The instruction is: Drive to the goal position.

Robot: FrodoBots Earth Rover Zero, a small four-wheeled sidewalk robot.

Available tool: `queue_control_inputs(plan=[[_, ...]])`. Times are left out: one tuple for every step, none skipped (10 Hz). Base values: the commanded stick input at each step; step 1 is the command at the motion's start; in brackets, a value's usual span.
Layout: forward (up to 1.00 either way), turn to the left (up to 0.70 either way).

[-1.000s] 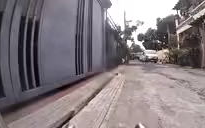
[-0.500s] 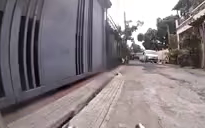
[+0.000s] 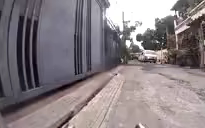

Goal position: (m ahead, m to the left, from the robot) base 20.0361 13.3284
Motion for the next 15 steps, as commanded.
queue_control_inputs(plan=[[0.06, -0.23], [0.06, -0.24], [0.07, -0.27], [0.08, -0.3], [0.08, -0.18], [0.36, -0.01], [0.1, 0.0], [0.05, 0.0], [0.05, 0.07], [0.05, 0.21], [0.05, 0.66], [0.05, 0.3], [0.05, 0.54], [0.17, 0.57], [0.7, 0.14]])
